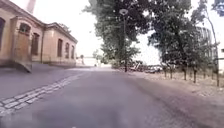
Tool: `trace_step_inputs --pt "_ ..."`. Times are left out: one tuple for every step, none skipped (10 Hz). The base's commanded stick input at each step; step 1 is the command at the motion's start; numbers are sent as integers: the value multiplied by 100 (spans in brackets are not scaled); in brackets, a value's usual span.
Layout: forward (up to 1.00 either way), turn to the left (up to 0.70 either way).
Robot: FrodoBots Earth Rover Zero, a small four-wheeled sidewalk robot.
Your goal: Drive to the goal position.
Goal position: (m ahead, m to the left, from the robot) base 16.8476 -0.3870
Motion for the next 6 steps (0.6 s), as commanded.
trace_step_inputs --pt "85 1" --pt "85 1" --pt "85 1" --pt "85 1" --pt "85 1" --pt "85 1"
